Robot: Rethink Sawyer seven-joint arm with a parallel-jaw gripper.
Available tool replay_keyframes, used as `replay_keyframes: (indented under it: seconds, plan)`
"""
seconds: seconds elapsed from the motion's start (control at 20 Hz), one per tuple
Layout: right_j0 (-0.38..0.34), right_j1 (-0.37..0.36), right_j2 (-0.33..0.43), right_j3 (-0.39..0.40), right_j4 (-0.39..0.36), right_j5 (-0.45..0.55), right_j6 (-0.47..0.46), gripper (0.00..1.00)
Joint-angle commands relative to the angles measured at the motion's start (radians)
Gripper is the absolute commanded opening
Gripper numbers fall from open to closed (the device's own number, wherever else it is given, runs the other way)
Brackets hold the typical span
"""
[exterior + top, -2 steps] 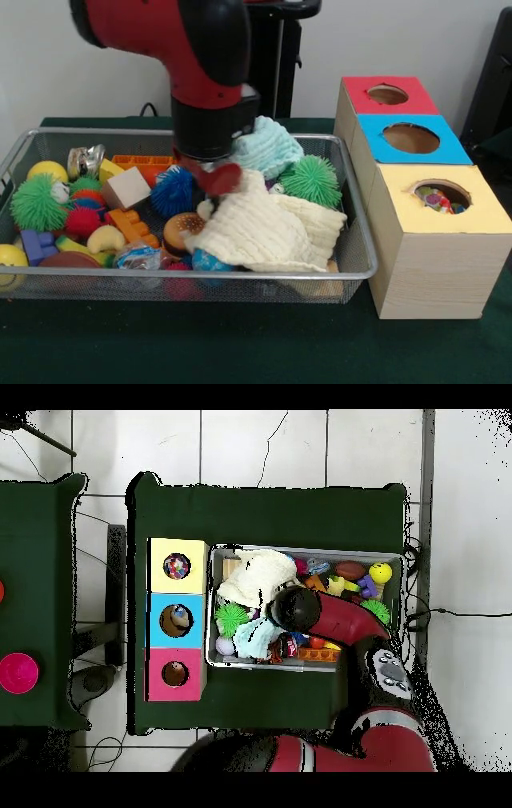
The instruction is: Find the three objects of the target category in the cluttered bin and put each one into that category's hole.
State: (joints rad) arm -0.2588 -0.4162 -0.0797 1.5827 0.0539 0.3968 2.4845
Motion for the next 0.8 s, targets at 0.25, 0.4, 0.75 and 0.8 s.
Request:
replay_keyframes:
  seconds: [0.25, 0.4, 0.75, 0.8]
  plan:
    - [0.22, 0.176, -0.056, 0.042, 0.33, -0.032, 0.471, 1.0]
    - [0.151, 0.161, -0.028, 0.075, 0.312, -0.054, 0.374, 1.0]
    - [0.019, 0.113, -0.058, 0.042, 0.162, -0.002, 0.142, 1.0]
    - [0.005, 0.1, -0.071, 0.031, 0.142, 0.031, 0.112, 1.0]
